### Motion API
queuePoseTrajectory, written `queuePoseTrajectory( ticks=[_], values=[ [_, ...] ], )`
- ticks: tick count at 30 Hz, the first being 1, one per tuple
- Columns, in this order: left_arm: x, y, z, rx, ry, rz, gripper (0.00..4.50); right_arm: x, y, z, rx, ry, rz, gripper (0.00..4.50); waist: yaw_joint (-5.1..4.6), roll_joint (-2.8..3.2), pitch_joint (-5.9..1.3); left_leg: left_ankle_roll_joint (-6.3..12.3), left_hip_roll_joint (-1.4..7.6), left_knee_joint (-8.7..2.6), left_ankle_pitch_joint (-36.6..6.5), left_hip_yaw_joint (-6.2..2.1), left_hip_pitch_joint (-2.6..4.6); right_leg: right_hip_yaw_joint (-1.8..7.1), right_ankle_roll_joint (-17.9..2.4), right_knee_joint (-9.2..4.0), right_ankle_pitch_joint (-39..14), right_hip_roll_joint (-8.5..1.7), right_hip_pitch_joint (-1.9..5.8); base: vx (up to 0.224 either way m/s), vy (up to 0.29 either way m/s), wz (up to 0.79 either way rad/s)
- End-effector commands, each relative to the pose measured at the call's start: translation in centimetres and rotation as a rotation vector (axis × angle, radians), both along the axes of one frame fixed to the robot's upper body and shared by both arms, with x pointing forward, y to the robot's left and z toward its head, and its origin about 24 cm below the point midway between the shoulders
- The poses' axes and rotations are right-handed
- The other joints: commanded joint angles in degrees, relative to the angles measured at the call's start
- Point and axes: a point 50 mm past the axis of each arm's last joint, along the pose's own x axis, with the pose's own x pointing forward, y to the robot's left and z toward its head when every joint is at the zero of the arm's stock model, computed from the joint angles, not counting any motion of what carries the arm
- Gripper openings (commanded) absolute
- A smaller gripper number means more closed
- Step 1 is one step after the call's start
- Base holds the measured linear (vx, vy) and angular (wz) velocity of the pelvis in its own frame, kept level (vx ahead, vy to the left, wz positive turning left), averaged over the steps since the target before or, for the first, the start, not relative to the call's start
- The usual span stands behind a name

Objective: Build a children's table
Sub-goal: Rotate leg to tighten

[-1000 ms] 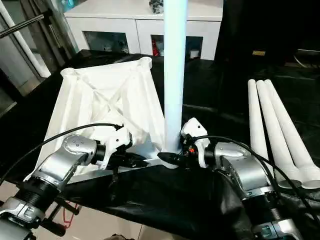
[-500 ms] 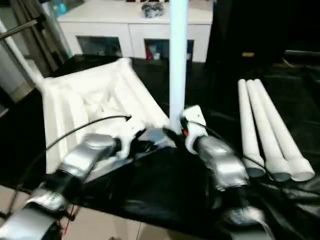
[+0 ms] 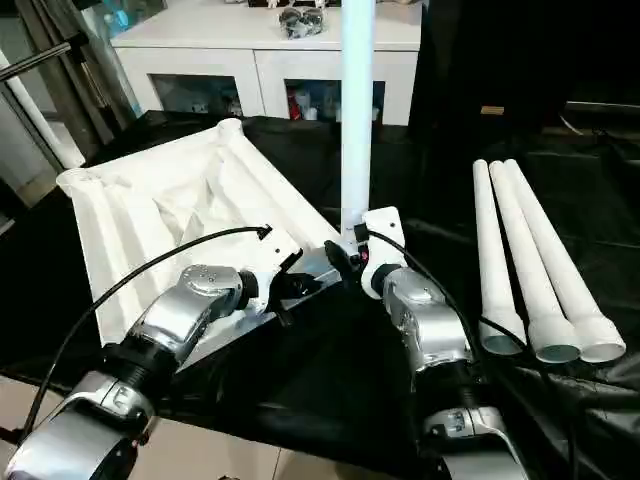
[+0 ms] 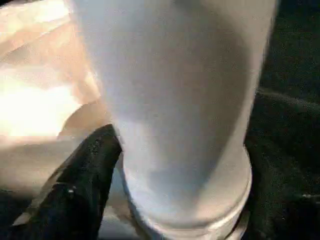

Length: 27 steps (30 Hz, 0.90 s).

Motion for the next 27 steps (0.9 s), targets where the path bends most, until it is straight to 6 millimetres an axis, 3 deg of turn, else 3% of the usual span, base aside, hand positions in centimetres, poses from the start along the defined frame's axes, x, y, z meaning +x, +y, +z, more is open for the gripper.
queuePoseTrajectory(
  ticks=[1, 2, 3, 5, 7, 10, 14, 21, 27],
  values=[
    [-1.0, -0.5, 0.9, -0.039, -0.020, -0.167, 0.00, -1.4, 1.2, 0.3, 0.007, 0.017, 0.244, 3.71, 0.23, -0.97, -3.26, 3.94, 3.44, -4.13, -10.66, -1.71, 0.11, 2.98, -10.91, -4.79, -10.84, -5.19, 2.52, 0.000, 0.000, 0.00],
    [-1.0, -0.5, 0.9, -0.039, -0.020, -0.167, 0.00, -1.4, 1.2, 0.3, 0.007, 0.017, 0.244, 3.71, 0.29, -0.93, -3.41, 4.37, 3.52, -4.02, -9.59, -1.67, 0.06, 3.01, -11.35, -4.59, -9.19, -5.23, 2.58, 0.000, 0.000, 0.00],
    [-1.7, 0.8, 0.8, -0.029, 0.000, -0.244, 0.00, -2.2, 0.0, 1.2, -0.019, 0.002, 0.367, 3.71, 0.64, -1.00, -3.41, 5.31, 3.55, -3.79, -8.00, -1.51, 0.01, 3.02, -12.07, -4.37, -6.67, -5.21, 2.61, 0.000, 0.000, 0.00],
    [-1.9, 1.2, 0.8, -0.023, 0.010, -0.263, 0.00, -2.4, -0.5, 1.4, -0.028, 0.003, 0.397, 3.71, 1.05, -0.73, -3.63, 6.39, 3.71, -3.58, -5.90, -1.40, 0.03, 2.89, -13.15, -3.79, -3.20, -5.03, 2.44, 0.000, 0.000, 0.00],
    [-2.0, 1.9, 0.8, -0.016, 0.018, -0.274, 0.00, -2.6, -1.3, 1.7, -0.052, 0.003, 0.428, 3.71, 1.47, -0.88, -3.86, 7.56, 3.65, -3.18, -3.55, -1.39, -0.17, 2.78, -14.07, -3.31, 0.34, -5.01, 2.34, 0.000, 0.000, 0.00],
    [-1.9, 2.4, 0.8, -0.012, 0.018, -0.276, 0.00, -2.6, -1.9, 1.9, -0.058, 0.005, 0.431, 3.71, 1.78, -0.93, -3.69, 7.35, 3.66, -3.23, -4.51, -1.37, -0.16, 2.71, -14.24, -3.48, -1.38, -5.09, 2.26, 0.000, 0.000, 0.00],
    [-2.0, 2.8, 0.9, -0.006, 0.018, -0.284, 0.00, -2.8, -2.3, 2.1, -0.061, 0.012, 0.451, 3.35, 1.75, -1.16, -3.48, 5.94, 3.48, -3.37, -6.38, -1.31, -0.20, 2.78, -13.29, -3.96, -6.06, -5.13, 2.37, 0.000, 0.000, 0.00],
    [-2.1, 3.2, 1.0, -0.001, 0.018, -0.291, 0.00, -3.3, -1.7, 1.9, -0.049, 0.036, 0.494, 2.83, 1.81, -1.18, -3.62, 6.52, 3.51, -3.20, -4.94, -1.33, -0.17, 2.70, -13.39, -3.69, -4.37, -4.99, 2.26, 0.000, 0.000, 0.00],
    [-2.2, 3.1, 0.9, -0.006, 0.018, -0.290, 0.00, -3.6, -1.1, 1.6, -0.022, 0.049, 0.501, 2.77, 1.82, -1.33, -3.66, 6.34, 3.45, -3.15, -4.56, -1.32, -0.21, 2.71, -13.26, -3.65, -4.50, -4.93, 2.32, 0.000, 0.000, 0.00]
  ],
)
